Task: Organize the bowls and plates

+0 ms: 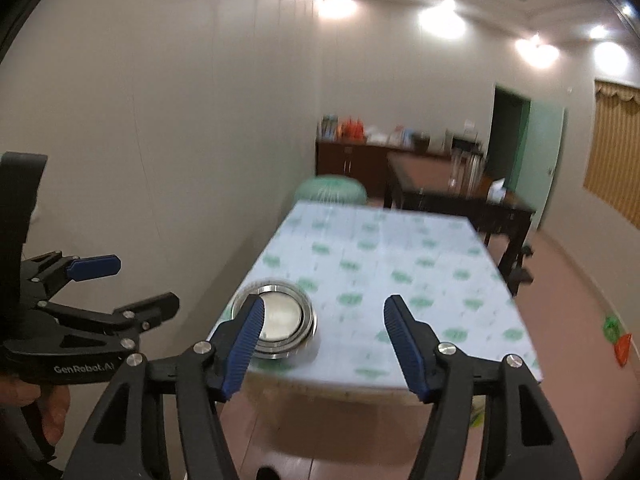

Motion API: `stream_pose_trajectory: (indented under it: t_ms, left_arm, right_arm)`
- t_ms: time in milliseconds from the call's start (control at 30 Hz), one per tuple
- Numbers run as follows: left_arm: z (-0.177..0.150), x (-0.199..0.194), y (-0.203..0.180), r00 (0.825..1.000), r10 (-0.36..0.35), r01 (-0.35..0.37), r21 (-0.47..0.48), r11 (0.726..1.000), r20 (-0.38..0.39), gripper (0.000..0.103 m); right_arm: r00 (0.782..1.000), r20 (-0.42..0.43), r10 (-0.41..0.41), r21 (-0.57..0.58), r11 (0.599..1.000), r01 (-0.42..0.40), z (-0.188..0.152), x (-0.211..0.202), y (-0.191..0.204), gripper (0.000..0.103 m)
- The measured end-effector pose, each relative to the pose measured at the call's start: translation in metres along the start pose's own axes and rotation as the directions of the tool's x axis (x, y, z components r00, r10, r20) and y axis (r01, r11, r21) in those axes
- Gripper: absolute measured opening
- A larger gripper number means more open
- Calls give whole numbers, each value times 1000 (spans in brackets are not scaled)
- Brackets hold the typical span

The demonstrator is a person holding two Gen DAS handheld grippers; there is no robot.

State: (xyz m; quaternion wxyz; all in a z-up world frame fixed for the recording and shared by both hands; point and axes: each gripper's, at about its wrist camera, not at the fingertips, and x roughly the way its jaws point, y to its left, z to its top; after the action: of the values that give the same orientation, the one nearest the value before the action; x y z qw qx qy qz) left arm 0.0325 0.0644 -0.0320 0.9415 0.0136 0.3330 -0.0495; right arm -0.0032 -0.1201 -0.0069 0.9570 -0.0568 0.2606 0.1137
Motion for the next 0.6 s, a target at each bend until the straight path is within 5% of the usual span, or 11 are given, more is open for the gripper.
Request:
stream_pose_trajectory:
  t_ms: [600]
  left_arm:
    - [5,-41,-15,995,-9,8,15,1000,95,95]
  right_arm:
    - [998,61,-16,7,1000,16,2,-35,-2,69]
